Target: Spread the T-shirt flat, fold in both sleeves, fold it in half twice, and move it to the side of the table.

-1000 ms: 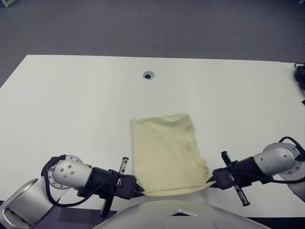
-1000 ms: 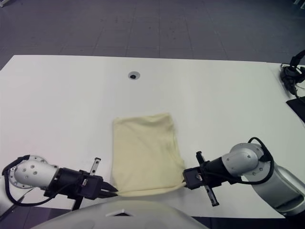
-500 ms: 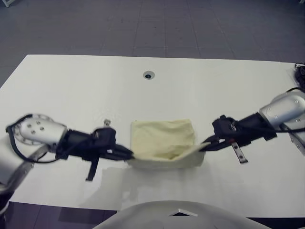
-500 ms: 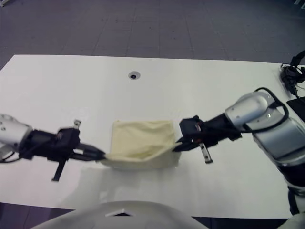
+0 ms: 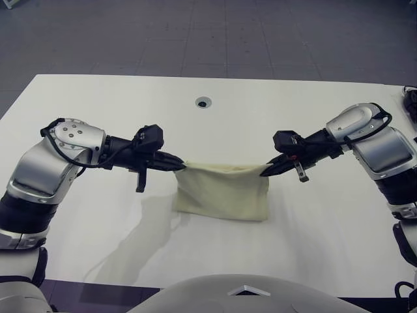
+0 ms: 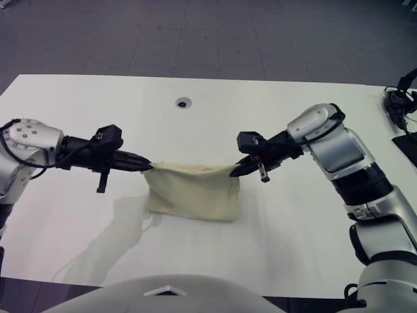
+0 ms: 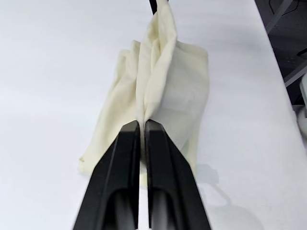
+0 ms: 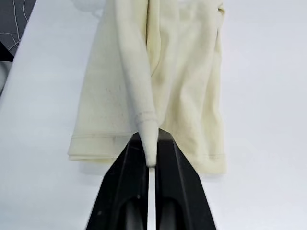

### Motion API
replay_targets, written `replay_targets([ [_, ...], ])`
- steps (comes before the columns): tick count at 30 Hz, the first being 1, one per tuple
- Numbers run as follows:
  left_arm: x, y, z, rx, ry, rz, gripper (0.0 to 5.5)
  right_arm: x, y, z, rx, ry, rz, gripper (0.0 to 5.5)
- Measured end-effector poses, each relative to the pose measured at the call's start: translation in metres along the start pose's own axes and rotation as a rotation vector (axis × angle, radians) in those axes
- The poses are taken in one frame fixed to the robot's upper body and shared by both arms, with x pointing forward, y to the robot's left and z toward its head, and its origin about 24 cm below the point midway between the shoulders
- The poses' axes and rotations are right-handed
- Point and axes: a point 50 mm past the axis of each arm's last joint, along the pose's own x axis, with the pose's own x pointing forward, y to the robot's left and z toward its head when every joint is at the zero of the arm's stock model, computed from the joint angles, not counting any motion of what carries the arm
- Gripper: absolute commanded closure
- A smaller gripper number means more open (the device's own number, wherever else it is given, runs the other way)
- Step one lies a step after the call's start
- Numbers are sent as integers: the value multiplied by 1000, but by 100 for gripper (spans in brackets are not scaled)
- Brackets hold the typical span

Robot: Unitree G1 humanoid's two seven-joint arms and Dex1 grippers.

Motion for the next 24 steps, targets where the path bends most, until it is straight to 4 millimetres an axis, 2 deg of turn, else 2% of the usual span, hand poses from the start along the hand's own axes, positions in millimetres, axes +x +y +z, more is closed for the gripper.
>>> replay_targets([
  [6,16,18,-11,-10,16,91,550,11,-15,-11,42,5,-33,549],
  [7,18,21,-13,-12,17,107,514,13,-17,-11,43,6,-42,517],
  [9,20,27,-14,2,30,166,485,15,-21,-12,22,18,-87,491],
  [12,23,41,-12,-11,-4,307,433,7,-30,-11,2,4,-253,440],
  [14,17,53,-1,-8,-67,435,405,-3,-37,-7,-10,-31,-409,413],
  [16,2,61,10,15,-103,563,368,-11,-42,0,-29,-87,-543,379],
  [18,-12,59,17,46,-129,625,338,-14,-40,15,-75,-166,-606,350],
  [20,-14,43,17,110,-97,592,301,-4,-32,32,-124,-265,-578,314],
  [22,-6,26,1,109,-40,529,271,19,-18,44,-164,-379,-477,285],
  [24,-2,24,-13,62,-13,552,230,53,1,42,-163,-451,-305,245],
])
